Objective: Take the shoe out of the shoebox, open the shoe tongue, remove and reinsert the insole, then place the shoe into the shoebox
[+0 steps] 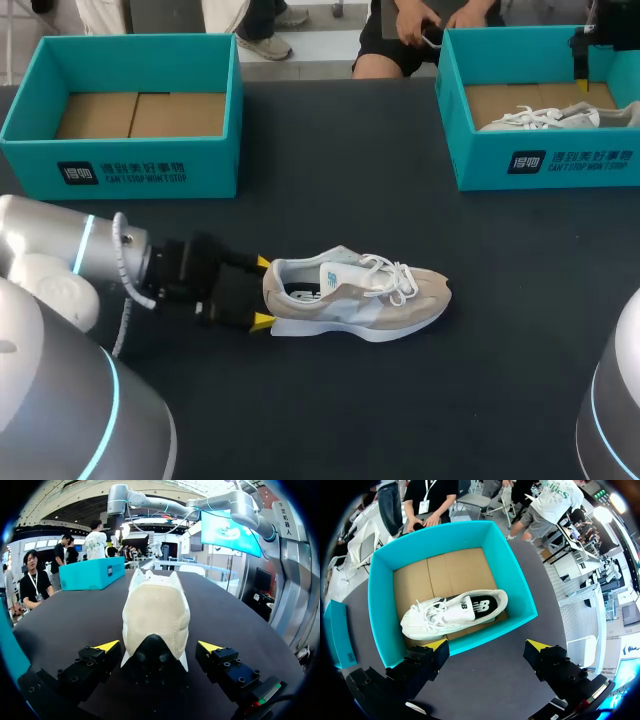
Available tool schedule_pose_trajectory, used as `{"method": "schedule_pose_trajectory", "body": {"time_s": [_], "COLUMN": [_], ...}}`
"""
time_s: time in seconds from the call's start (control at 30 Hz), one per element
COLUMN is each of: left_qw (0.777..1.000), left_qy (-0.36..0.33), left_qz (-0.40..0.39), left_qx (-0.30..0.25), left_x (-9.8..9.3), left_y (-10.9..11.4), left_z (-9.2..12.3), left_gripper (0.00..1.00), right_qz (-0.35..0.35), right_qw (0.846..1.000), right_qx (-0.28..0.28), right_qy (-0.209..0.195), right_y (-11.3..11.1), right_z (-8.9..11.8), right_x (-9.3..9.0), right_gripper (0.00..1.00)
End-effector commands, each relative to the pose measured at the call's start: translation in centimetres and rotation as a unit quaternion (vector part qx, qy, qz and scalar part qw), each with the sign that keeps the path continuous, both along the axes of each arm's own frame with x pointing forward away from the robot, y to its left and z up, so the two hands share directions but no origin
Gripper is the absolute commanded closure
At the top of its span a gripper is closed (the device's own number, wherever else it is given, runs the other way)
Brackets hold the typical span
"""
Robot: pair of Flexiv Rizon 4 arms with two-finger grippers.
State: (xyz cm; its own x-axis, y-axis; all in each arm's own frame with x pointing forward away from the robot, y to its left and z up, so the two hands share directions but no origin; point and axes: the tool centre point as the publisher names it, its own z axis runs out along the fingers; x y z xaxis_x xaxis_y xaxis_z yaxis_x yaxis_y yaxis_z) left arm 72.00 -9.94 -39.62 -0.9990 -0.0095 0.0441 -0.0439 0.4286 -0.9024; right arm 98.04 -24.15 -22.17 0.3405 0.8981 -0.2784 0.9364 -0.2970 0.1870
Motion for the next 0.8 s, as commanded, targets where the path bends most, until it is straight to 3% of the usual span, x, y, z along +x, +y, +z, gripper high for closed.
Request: {"method": "schedule_pose_trajectory", "body": {"time_s": [0.03,0.47,0.53,0.57,0.8], "left_qw": [1.0,1.0,1.0,1.0,1.0], "left_qy": [-0.01,-0.01,-0.017,-0.012,-0.006], "left_qz": [-0.007,0.002,0.002,0.002,0.003], "left_qx": [0.001,0.014,0.016,0.016,0.019], "left_x": [-0.1,0.0,-0.1,-0.1,-0.1], "left_y": [-1.4,-2.3,-2.4,-2.4,-2.3], "left_z": [-1.0,-2.1,-2.2,-2.2,-2.3], "left_gripper": [0.0,0.0,0.73,1.0,1.0], "right_qz": [0.001,0.001,0.001,0.001,0.001], "right_qw": [1.0,1.0,1.0,1.0,1.0], "right_qx": [0.001,0.001,0.001,0.001,0.001], "right_qy": [-0.001,-0.001,-0.001,-0.001,-0.001], "right_y": [0.0,0.0,0.0,0.0,0.0], "right_z": [0.0,0.0,0.0,0.0,0.0], "right_x": [-0.1,-0.1,-0.1,-0.1,-0.1], "right_gripper": [0.0,0.0,0.0,0.0,0.0]}}
